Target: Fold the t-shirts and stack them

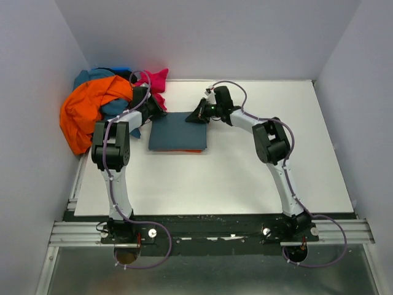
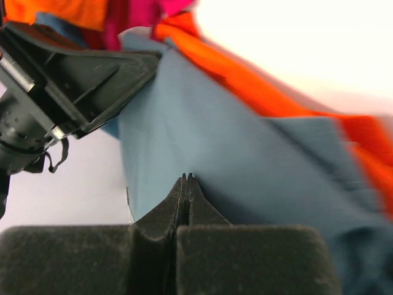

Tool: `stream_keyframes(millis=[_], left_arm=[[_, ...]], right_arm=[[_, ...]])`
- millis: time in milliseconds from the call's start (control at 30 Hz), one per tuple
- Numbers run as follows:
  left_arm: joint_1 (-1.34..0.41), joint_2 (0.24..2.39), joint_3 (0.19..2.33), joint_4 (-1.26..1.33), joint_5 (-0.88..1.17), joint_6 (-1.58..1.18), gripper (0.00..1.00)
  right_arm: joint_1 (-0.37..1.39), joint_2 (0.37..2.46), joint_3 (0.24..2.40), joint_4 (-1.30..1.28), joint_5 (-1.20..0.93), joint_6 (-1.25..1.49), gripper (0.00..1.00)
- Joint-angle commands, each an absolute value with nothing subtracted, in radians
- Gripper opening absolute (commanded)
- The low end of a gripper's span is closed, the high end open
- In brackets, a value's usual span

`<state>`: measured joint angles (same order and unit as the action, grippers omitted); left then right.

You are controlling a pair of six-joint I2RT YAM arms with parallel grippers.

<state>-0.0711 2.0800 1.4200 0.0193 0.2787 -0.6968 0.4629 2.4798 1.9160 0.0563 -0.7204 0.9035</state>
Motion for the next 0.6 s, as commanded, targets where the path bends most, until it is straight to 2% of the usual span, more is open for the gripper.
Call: stream_keyframes(millis=[0, 133, 333, 567], left_arm=[[-0.064, 2.151, 1.434, 0.038, 0.336, -0.722, 0.00], [-0.063, 2.106, 1.430, 0.031, 0.327, -0.703, 0.00], [-0.072, 1.884, 1.352, 0.023, 0.302, -0.666, 0.00], [-0.089, 1.628, 1.037, 0.093, 0.296, -0.735, 0.00]], right_arm=[[0.425, 2.565, 1.939, 0.058, -0.758, 0.985, 0.01], [0.408, 2.537, 1.908, 0.048, -0.776, 0.965, 0.01], [0.419, 2.335, 1.792, 0.024, -0.764, 0.835, 0.01], [0.489, 2.187, 1.560, 0.182, -0.842, 0.873, 0.01]])
